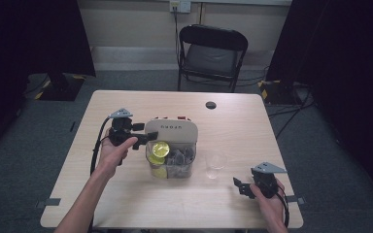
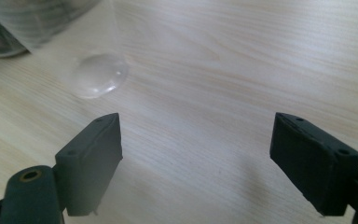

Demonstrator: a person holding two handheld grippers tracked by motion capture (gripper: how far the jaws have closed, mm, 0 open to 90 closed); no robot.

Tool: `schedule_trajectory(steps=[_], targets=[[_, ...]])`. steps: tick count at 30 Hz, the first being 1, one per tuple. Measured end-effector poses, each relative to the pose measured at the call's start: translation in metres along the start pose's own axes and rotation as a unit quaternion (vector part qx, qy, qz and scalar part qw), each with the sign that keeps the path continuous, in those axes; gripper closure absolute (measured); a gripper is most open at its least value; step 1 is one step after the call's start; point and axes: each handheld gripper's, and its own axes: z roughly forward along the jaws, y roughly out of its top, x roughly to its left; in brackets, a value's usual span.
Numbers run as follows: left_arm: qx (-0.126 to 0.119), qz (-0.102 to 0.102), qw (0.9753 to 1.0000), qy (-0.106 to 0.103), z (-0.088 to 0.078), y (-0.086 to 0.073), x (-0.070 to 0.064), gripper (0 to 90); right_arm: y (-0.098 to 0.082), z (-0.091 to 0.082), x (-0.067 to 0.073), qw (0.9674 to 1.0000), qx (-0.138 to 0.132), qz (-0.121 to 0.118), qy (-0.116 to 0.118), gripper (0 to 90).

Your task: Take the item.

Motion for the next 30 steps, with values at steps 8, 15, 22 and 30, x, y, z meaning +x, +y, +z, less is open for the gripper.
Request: schedule_trajectory(steps=[8, 15, 22, 30], targets=[[0.000, -0.003, 1.0000, 0.000, 0.002, 0.000, -0.001, 19.1, 0.016, -0.015, 0.006, 0.9988, -0.043, 0.000, 0.022, 27.8], [0.002, -0.006, 1.0000, -0.002, 0.003, -0.002, -0.001, 19.5, 0.031, -0.028, 0.017, 0.9946, -0.089, -0.004, 0.052, 29.8], [0.005, 0.000, 1.0000, 0.001, 0.004, -0.001, -0.002, 19.7, 0.043, -0.028, 0.032, 0.9910, -0.093, -0.024, 0.093, 32.9], [0.002, -0.004, 1.0000, -0.002, 0.004, -0.001, -0.002, 19.7, 0.062, -0.023, 0.050, 0.9841, -0.105, -0.037, 0.139, 34.0]])
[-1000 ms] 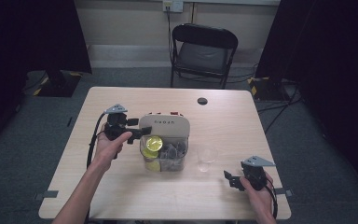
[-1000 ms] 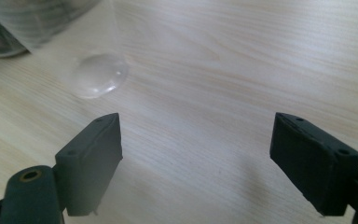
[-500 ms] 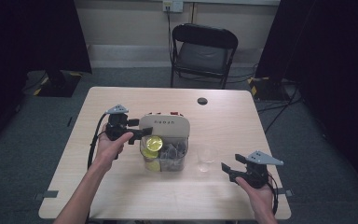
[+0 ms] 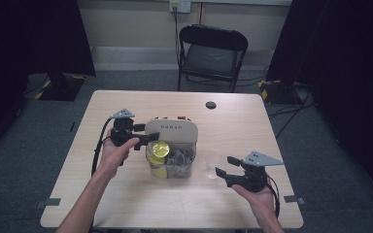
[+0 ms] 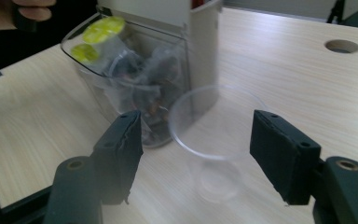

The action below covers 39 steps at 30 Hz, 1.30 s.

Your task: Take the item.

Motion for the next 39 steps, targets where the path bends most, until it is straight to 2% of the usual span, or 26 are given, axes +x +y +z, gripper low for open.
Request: schedule_trajectory(steps=[11, 14, 20, 27, 29, 39], targets=[[0.000, -0.001, 1.0000, -0.001, -0.001, 0.000, 0.001, 19.6, 0.022, 0.032, 0.020, 0.9986, 0.005, -0.013, 0.050, 39.1], [0.001, 0.002, 1.0000, 0.000, 0.000, 0.000, 0.001, 19.6, 0.027, 0.040, 0.023, 0.9971, 0.008, -0.010, 0.075, 39.1], [0.005, 0.003, 1.0000, 0.004, 0.000, 0.000, 0.000, 19.7, 0.038, 0.056, 0.029, 0.9955, 0.013, -0.014, 0.093, 45.4], [0.003, 0.002, 1.0000, 0.004, -0.001, -0.001, 0.001, 19.6, 0.044, 0.073, 0.035, 0.9935, 0.024, -0.013, 0.111, 53.1], [0.004, 0.000, 1.0000, 0.004, -0.001, -0.001, 0.001, 19.6, 0.046, 0.076, 0.036, 0.9936, 0.025, -0.015, 0.109, 55.5], [0.008, 0.002, 1.0000, 0.001, 0.000, -0.001, 0.002, 19.3, 0.048, 0.096, 0.031, 0.9922, 0.037, -0.005, 0.119, 60.8]])
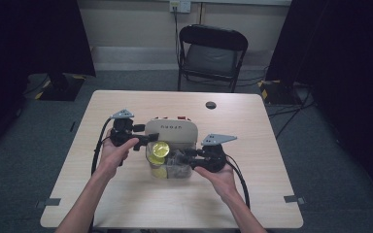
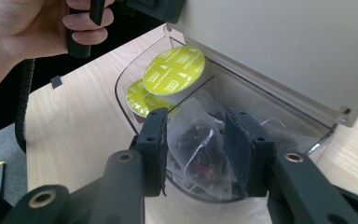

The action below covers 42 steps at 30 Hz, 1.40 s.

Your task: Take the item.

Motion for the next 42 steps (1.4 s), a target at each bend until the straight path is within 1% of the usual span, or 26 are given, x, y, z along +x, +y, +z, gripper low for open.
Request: schedule_trajectory(steps=[4, 9, 14, 16, 19, 25, 27, 30, 33, 38, 42], targets=[[0.003, 0.001, 1.0000, 0.003, 0.001, 0.000, -0.001, 19.3, 0.000, 0.004, -0.002, 1.0000, 0.008, 0.002, 0.003, 62.3], [0.004, 0.000, 1.0000, 0.002, 0.002, -0.001, -0.001, 19.3, -0.001, 0.005, -0.004, 0.9999, 0.013, 0.004, 0.002, 65.3], [0.006, -0.001, 1.0000, 0.002, 0.002, -0.001, -0.001, 19.4, -0.002, 0.008, -0.004, 0.9997, 0.022, 0.008, 0.007, 66.4], [0.005, -0.001, 1.0000, 0.001, 0.002, -0.001, -0.001, 19.4, -0.003, 0.009, -0.004, 0.9996, 0.025, 0.009, 0.005, 67.5], [0.003, -0.001, 1.0000, 0.000, 0.002, -0.001, -0.001, 19.5, -0.003, 0.009, -0.005, 0.9996, 0.025, 0.012, 0.008, 71.7], [0.006, 0.001, 1.0000, 0.003, 0.001, -0.001, -0.001, 19.6, -0.004, 0.012, -0.004, 0.9995, 0.023, 0.011, 0.018, 86.4], [0.005, 0.000, 1.0000, 0.003, 0.001, -0.001, -0.001, 19.6, -0.005, 0.012, -0.004, 0.9994, 0.023, 0.011, 0.021, 89.6], [0.003, -0.001, 1.0000, 0.004, 0.000, -0.001, -0.001, 19.7, -0.005, 0.013, -0.004, 0.9994, 0.024, 0.013, 0.021, 90.0], [0.001, -0.002, 1.0000, 0.001, 0.000, -0.001, 0.000, 19.6, -0.004, 0.013, -0.003, 0.9994, 0.023, 0.011, 0.022, 90.0], [0.001, -0.003, 1.0000, 0.001, 0.000, -0.002, 0.000, 19.6, -0.003, 0.010, -0.002, 0.9995, 0.015, 0.010, 0.026, 90.0], [0.002, -0.003, 1.0000, 0.002, -0.001, -0.001, 0.000, 19.6, -0.001, 0.007, -0.001, 0.9996, 0.007, 0.008, 0.024, 90.0]])
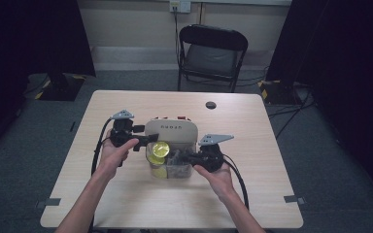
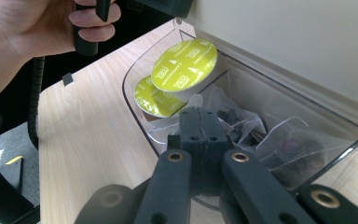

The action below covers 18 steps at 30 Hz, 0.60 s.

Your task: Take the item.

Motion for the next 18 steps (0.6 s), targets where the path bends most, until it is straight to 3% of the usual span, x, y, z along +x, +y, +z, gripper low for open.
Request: schedule_trajectory(steps=[18], targets=[[-0.001, 0.000, 1.0000, 0.000, 0.000, 0.000, 0.000, 19.6, 0.011, -0.010, 0.006, 0.9995, -0.029, -0.010, 0.006, 90.0]])
